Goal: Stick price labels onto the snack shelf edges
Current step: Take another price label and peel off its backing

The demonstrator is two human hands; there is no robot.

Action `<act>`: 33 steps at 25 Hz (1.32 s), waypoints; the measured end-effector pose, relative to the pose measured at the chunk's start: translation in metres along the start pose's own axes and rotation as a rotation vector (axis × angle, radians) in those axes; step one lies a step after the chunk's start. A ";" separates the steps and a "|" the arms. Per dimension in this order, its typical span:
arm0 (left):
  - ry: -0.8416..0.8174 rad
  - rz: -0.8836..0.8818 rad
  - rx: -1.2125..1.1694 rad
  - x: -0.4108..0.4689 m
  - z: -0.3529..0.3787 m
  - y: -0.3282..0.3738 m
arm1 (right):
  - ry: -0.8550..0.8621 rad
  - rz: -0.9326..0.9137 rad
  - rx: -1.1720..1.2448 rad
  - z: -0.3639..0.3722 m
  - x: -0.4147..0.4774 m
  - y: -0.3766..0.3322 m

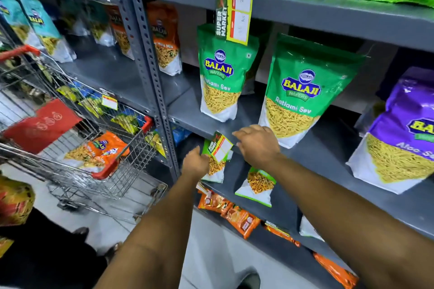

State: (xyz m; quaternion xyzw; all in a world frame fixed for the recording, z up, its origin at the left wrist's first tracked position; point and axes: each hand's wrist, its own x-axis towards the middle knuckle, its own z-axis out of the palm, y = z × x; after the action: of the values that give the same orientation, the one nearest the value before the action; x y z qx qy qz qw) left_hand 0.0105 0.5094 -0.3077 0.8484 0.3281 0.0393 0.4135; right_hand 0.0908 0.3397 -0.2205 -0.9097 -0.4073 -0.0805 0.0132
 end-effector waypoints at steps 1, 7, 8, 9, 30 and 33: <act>-0.005 -0.014 -0.046 0.010 0.000 0.002 | -0.021 -0.001 0.003 0.000 0.016 0.000; -0.159 0.049 -0.252 0.061 0.015 -0.005 | -0.163 -0.043 0.022 0.027 0.076 -0.017; -0.188 0.076 -0.255 0.066 0.017 -0.008 | -0.181 -0.032 0.050 0.032 0.080 -0.021; -0.194 0.120 -0.232 0.071 0.017 -0.011 | -0.188 -0.021 0.068 0.039 0.083 -0.024; -0.065 1.014 0.147 0.104 -0.066 -0.018 | 0.172 0.705 0.273 0.070 0.015 -0.070; 0.033 1.076 0.333 0.107 -0.067 -0.005 | 0.109 0.731 0.220 0.066 0.019 -0.066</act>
State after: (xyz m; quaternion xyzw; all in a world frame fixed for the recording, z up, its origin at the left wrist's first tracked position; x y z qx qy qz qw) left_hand 0.0685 0.6202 -0.2891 0.9493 -0.1426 0.2056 0.1905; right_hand 0.0635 0.4040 -0.2857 -0.9824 -0.0609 -0.0746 0.1602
